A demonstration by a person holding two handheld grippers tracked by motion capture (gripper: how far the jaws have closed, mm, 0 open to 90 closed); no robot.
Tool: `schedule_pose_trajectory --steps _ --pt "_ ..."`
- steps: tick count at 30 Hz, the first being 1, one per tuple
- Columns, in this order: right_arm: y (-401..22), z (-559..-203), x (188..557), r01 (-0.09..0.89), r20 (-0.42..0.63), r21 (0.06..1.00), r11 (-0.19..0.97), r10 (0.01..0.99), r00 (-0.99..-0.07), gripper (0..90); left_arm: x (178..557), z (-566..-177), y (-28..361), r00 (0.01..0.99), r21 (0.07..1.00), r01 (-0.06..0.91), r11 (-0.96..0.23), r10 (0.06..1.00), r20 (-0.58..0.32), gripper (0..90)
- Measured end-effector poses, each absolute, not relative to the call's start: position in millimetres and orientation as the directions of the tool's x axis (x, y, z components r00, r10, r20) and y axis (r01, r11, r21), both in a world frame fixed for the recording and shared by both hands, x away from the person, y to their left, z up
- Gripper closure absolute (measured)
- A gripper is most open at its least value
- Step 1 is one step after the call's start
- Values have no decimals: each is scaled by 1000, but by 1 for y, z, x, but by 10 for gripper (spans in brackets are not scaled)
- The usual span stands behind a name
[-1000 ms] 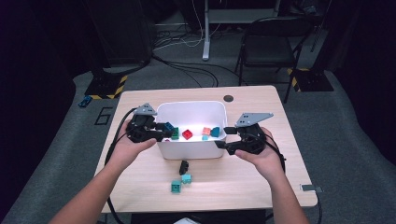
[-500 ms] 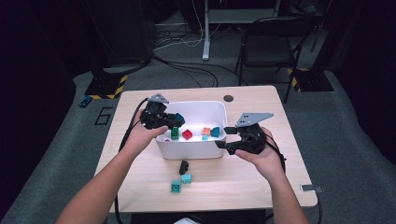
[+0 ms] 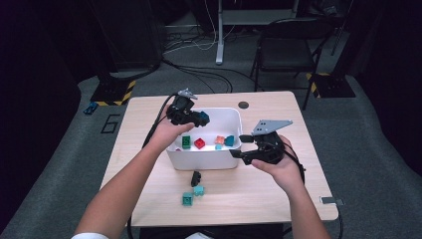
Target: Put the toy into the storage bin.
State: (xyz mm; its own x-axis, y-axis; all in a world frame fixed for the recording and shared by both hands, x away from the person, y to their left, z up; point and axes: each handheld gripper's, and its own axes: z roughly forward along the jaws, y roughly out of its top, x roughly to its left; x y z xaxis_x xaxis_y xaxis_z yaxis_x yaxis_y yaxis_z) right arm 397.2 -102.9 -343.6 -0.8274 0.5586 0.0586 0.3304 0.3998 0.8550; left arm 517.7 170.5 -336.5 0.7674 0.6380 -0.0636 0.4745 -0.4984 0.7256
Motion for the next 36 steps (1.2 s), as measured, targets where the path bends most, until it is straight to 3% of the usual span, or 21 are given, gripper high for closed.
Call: schedule_pose_trajectory --steps 9,32,36 --pt "-104 -343 397 329 57 858 395 562 -825 374 544 -361 159 771 718 507 -477 623 -131 583" --pt "-100 -345 397 319 45 856 407 557 -830 374 565 -405 133 787 633 516 -577 612 -83 578" --pt "-100 -344 396 315 42 857 408 553 -832 374 564 -409 133 777 636 531 -560 621 -103 491"
